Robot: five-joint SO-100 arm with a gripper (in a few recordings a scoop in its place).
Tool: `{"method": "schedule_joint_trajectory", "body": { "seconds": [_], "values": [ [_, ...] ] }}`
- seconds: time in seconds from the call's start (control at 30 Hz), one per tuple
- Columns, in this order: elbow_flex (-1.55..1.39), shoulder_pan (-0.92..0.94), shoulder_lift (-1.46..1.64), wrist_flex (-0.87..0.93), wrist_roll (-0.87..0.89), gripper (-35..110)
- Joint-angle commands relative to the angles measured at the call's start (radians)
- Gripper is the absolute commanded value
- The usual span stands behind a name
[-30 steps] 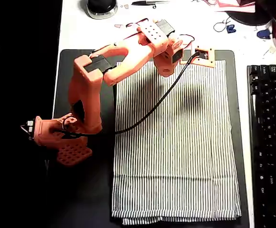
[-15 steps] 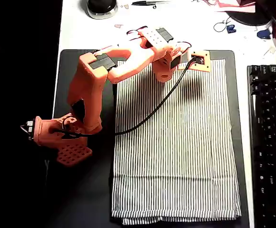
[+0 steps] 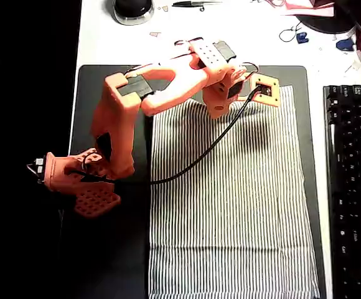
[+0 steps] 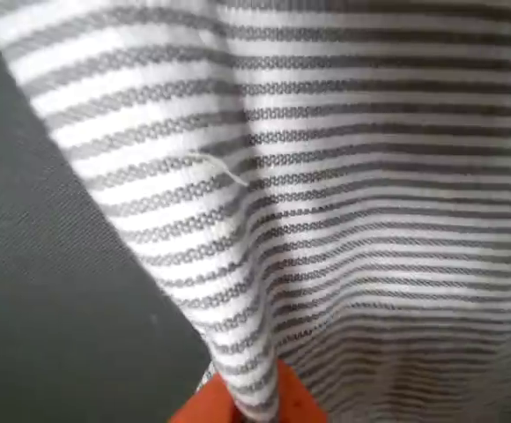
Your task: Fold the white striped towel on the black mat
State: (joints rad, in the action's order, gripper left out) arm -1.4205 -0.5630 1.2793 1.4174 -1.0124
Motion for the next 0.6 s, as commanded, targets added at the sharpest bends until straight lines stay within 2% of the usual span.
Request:
{"method": "schedule_joint_trajectory", "body": {
  "seconds": [0.0,0.3,0.57],
  "values": [
    [0.087,0.055,0.084,0.067,-0.040,0],
    [0.198,0.284,0.212,0.304,-0.212,0],
    [0.110,0.611,0.399,0.314,-0.460,0]
  ]
}}
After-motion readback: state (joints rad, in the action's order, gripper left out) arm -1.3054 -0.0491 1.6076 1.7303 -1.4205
